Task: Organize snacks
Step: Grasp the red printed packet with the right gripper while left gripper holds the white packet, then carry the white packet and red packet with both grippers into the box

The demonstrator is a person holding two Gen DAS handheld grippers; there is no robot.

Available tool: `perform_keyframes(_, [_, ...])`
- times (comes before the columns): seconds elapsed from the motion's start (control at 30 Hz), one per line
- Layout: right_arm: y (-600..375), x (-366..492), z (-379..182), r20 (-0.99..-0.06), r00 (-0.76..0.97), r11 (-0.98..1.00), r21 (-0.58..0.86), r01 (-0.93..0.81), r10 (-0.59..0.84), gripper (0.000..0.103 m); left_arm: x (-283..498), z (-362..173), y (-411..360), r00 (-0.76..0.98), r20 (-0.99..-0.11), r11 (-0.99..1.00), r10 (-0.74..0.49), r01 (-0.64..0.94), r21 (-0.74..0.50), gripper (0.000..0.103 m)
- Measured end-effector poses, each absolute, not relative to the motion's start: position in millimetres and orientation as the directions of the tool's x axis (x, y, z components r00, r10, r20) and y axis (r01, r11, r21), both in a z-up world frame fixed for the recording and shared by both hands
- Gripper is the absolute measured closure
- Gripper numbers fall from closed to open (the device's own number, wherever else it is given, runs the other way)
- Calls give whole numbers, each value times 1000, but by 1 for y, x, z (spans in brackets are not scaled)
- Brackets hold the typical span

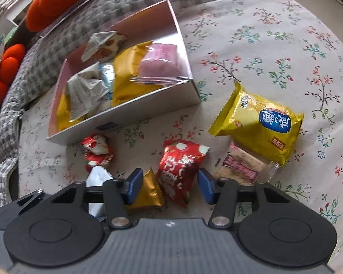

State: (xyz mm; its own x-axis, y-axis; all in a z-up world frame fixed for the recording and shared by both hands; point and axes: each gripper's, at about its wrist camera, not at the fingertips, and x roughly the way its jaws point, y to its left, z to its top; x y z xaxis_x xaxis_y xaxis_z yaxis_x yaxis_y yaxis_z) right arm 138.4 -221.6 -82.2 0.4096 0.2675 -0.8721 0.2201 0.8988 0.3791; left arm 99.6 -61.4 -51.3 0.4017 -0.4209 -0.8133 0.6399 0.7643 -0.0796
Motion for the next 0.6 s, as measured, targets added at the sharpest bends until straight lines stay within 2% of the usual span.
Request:
perform_keyframes(0.13, [-219, 139, -84, -878, 425, 913, 338, 228, 219, 69, 100, -51, -61, 405, -815, 766, -414, 638, -72, 60])
perform_keyframes(0.6, [-226, 130, -56, -839, 499, 912, 356, 201, 217, 72, 105, -35, -53, 440, -784, 787, -439, 609, -99, 60])
